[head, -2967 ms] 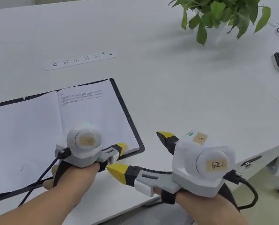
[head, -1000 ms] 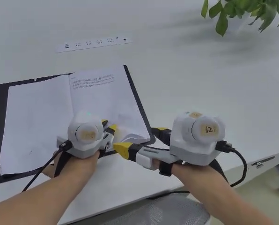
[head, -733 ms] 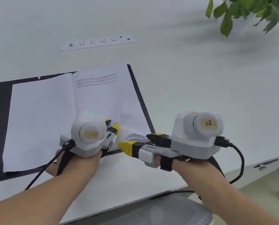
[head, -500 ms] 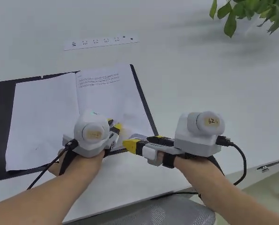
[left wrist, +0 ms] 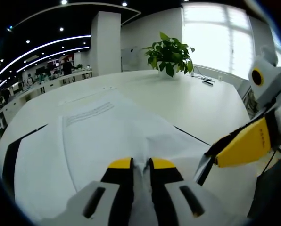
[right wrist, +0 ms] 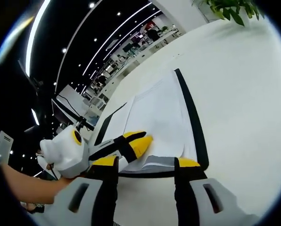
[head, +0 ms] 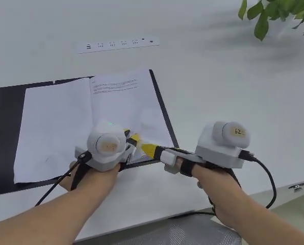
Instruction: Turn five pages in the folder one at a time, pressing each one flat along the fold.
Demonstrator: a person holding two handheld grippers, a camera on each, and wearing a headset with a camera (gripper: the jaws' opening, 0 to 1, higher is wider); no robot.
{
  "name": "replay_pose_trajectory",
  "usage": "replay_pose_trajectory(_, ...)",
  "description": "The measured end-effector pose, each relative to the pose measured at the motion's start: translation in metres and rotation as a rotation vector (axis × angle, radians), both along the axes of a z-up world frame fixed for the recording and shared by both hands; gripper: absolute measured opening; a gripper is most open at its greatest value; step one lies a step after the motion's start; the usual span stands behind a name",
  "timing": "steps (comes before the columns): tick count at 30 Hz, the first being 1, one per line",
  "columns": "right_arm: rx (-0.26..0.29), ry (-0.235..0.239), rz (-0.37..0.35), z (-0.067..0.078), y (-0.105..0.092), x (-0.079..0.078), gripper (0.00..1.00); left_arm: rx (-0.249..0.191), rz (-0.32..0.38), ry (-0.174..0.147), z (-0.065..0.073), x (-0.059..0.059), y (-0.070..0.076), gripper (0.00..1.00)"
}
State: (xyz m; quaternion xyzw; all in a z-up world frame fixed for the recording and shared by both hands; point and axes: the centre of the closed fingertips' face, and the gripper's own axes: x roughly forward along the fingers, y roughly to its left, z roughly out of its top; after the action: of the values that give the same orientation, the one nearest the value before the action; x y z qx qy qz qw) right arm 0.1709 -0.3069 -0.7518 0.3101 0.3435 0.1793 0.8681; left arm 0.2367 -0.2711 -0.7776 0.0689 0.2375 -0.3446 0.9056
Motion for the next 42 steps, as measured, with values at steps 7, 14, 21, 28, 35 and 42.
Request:
replay_pose_trajectory(7,0.016,0.028,-0.064,-0.006,-0.009,0.012,0.35,0.000,0.001,0.001,0.000,0.001,0.000,0.12)
replay_pose_trajectory(14,-0.010,0.056,-0.107,-0.015,-0.017,0.015,0.17,-0.001,0.005,0.001,0.000,0.001,-0.001,0.12)
replay_pose_trajectory(21,-0.017,0.079,-0.138,-0.022,-0.025,0.012,0.00,0.002,0.006,0.003,0.000,0.001,-0.002,0.12)
replay_pose_trajectory(28,-0.022,0.071,-0.131,-0.018,-0.023,0.014,0.00,0.000,0.012,0.017,0.000,0.001,-0.002,0.12)
replay_pose_trajectory(35,-0.029,0.040,-0.123,-0.006,-0.022,0.014,0.00,-0.013,0.013,0.034,0.001,-0.001,-0.001,0.14)
replay_pose_trajectory(42,-0.037,0.001,-0.121,0.008,-0.020,0.012,0.00,-0.002,-0.004,0.034,0.007,-0.008,0.005,0.13)
